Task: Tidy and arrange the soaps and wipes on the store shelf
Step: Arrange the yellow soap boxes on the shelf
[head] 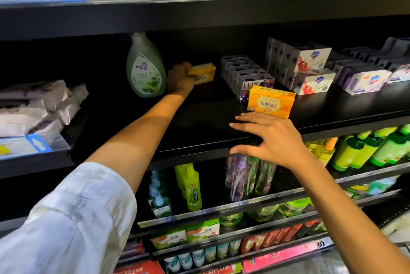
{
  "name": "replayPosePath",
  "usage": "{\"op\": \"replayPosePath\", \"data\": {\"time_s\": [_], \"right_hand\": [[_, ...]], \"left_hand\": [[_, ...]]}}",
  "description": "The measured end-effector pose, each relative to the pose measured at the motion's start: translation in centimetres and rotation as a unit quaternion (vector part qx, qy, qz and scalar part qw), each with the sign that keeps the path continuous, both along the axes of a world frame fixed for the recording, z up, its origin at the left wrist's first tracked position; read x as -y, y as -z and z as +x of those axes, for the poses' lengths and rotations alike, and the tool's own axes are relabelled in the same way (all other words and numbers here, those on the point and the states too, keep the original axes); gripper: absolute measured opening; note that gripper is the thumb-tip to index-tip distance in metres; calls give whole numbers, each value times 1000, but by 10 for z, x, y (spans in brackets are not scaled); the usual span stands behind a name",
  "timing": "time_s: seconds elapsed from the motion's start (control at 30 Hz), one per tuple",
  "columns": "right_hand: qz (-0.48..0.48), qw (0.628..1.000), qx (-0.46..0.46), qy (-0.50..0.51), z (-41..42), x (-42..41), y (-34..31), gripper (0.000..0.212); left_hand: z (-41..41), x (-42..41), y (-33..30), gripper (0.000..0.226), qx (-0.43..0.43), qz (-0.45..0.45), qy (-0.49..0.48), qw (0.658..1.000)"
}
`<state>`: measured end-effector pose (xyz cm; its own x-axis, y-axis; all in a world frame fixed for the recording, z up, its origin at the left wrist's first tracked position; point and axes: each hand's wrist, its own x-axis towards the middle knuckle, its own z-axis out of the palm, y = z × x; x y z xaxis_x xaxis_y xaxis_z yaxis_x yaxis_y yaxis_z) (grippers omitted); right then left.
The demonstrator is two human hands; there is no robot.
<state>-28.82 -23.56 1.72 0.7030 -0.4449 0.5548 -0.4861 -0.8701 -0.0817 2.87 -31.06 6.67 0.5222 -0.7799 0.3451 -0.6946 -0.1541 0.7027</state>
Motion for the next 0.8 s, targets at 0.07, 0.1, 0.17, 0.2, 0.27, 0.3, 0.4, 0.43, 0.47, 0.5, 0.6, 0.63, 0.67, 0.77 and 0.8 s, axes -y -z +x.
{"op": "replayPosePath", "data": {"time_s": [0.07, 0.1, 0.17, 0.2, 0.27, 0.3, 0.4, 0.43, 0.47, 0.5, 0.6, 0.63, 0.67, 0.77, 0.8], "right_hand": [[-2, 1000, -2, 2, 0, -2, -1, 70], [-1, 1000, -3, 2, 0, -2, -2, 71], [3, 1000, -8, 5, 0, -3, -4, 72], [6, 1000, -15, 9, 0, -4, -5, 74], [14, 999, -28, 19, 0, -5, -7, 76], [20, 999, -33, 23, 0, -6, -10, 77], [48, 997, -55, 26, -1, -9, -16, 79], [62, 996, -66, 23, -1, -10, -19, 80], [79, 994, -76, 18, 0, -10, -21, 81], [96, 992, -81, 12, 0, -10, -23, 79], [207, 978, -15, -12, 4, -11, -32, 67], [258, 965, 42, -25, 6, -12, -35, 60], [294, 950, 97, -38, 10, -12, -38, 56], [320, 927, 176, -86, 28, -15, -50, 67], [316, 925, 185, -106, 35, -15, -51, 72]], "left_hand": [[-2, -10, -1, 48, -21, -3, 25, 999], [-3, -16, -1, 49, -33, -6, 33, 999], [-5, -28, 2, 50, -58, -11, 49, 997], [-7, -35, 2, 49, -79, -14, 60, 995], [-16, -57, -2, 46, -145, -27, 89, 985], [-22, -68, -4, 44, -175, -36, 107, 978], [-39, -108, -11, 47, -248, -55, 132, 958], [-43, -121, -12, 49, -261, -63, 141, 953], [-47, -133, -12, 49, -265, -69, 148, 950], [-52, -144, -12, 47, -268, -74, 153, 948], [-61, -172, -9, 43, -288, -99, 169, 937], [-65, -179, -7, 42, -298, -109, 173, 932], [-67, -185, -4, 42, -302, -116, 177, 930], [-73, -195, 4, 39, -308, -126, 182, 925], [-74, -196, 6, 40, -301, -128, 186, 926]]}}
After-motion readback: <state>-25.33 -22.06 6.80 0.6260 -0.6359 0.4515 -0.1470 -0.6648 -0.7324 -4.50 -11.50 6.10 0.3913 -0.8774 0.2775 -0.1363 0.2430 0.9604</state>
